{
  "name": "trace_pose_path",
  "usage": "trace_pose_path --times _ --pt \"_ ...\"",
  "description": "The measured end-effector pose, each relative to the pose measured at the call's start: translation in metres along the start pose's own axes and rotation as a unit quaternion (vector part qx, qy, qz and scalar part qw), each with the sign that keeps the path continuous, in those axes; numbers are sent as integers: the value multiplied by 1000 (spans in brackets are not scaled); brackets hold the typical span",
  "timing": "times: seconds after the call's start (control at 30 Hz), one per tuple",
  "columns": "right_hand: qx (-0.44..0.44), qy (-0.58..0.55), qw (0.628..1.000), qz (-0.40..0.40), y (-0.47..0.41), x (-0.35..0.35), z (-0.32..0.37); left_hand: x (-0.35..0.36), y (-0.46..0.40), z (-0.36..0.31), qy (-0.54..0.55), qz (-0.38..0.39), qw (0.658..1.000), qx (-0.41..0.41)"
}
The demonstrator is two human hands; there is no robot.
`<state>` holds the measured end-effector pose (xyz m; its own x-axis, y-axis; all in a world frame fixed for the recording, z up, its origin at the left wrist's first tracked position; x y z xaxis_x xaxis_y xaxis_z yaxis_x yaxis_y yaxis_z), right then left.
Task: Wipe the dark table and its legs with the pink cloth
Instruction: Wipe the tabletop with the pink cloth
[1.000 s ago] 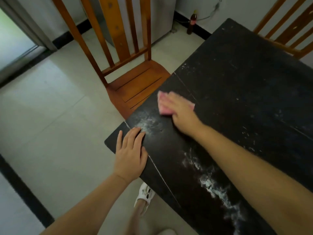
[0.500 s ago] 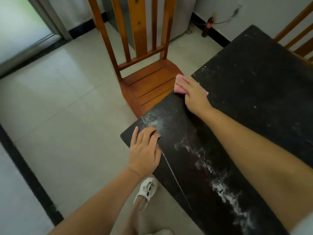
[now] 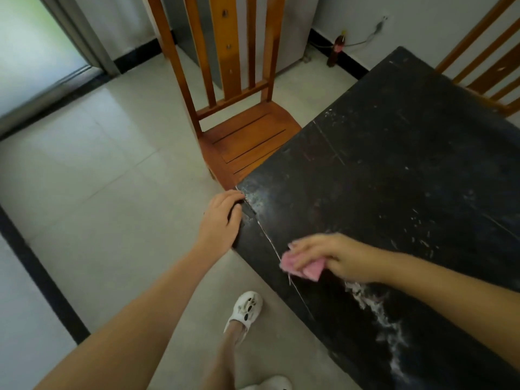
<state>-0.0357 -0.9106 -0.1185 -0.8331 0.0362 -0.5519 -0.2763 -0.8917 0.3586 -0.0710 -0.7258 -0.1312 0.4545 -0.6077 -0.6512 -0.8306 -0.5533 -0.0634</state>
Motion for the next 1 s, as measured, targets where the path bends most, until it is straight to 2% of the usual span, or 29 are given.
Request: trace_pose_path --times 0.1,0.17,0.23,0.3,0.37,0.47,0.53,0.57,0.63,0.67,0.77,0.83,0.9,1.0 --pt "-42 47 995 -74 -66 -19 29 -5 -5 11 61 6 995 -78" --pt "-92 69 991 -69 -94 9 39 -8 -9 13 96 12 988 -118" --pt "-156 99 981 -50 -78 42 37 -7 -11 8 88 14 990 -107" --pt "-167 94 981 -26 -32 54 19 -2 -10 2 35 7 997 -61" --pt "-135 66 989 4 23 59 -2 4 -3 -4 -32 -16 999 -32" --pt "-16 9 999 28 72 41 -26 22 9 -20 -135 -41 990 -4" --pt "69 -34 997 -24 62 0 -35 49 22 -39 -172 -10 985 29" --pt "96 -48 991 -84 48 -30 -38 64 29 -49 -185 5 981 52" --pt "90 -45 975 -196 13 -80 -39 84 42 -59 -225 20 970 86" --pt "75 -20 972 -220 -7 -89 -42 89 45 -60 -243 18 965 92" --pt "35 62 975 -212 -28 -61 -61 89 45 -57 -256 -3 962 98" --pt "4 85 979 -188 7 -23 -61 89 45 -59 -260 4 960 100" --pt "-4 53 987 -152 66 15 -56 90 46 -60 -255 16 963 89" --pt "58 -33 993 -99 146 55 -63 87 49 -64 -232 5 971 54"
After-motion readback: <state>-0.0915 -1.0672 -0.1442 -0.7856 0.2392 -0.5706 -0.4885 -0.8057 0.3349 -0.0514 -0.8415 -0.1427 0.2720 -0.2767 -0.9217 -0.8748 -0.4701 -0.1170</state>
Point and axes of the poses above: each hand's wrist, its own y-axis away from the middle knuckle, its own x-axis out of the palm, z = x × y, the point moved 10 cm from there along -y, towards the middle knuckle, and after that the axes turned 9 degrees about -z, right-handed, at the moved point
